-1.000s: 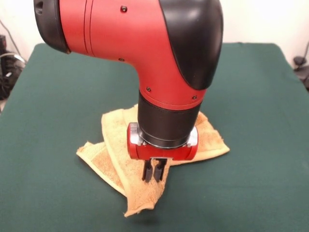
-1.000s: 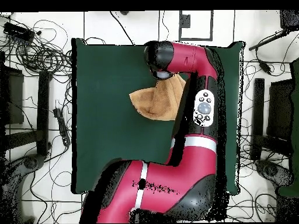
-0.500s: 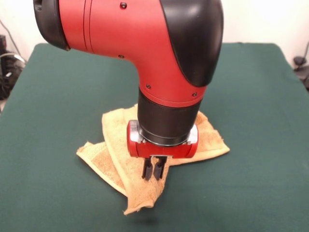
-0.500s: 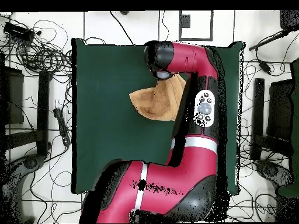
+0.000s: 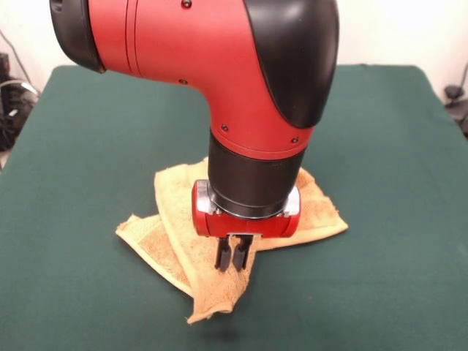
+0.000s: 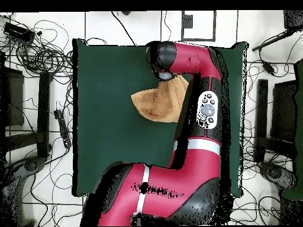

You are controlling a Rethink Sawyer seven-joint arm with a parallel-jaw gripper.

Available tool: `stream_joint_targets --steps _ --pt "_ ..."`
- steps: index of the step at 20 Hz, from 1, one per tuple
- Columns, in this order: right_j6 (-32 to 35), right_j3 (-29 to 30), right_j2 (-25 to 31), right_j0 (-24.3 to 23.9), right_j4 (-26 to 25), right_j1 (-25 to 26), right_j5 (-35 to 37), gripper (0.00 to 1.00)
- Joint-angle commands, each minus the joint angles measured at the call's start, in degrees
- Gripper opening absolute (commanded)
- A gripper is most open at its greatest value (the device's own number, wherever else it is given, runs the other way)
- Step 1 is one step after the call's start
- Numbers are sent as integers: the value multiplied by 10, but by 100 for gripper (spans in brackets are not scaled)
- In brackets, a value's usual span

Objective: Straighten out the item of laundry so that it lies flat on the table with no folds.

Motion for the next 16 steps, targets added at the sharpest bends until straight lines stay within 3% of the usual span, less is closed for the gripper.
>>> stream_joint_targets --steps 1,16 --pt "126 110 38 29 30 -12 2 0" --pt "115 168 42 34 31 -47 -25 0"
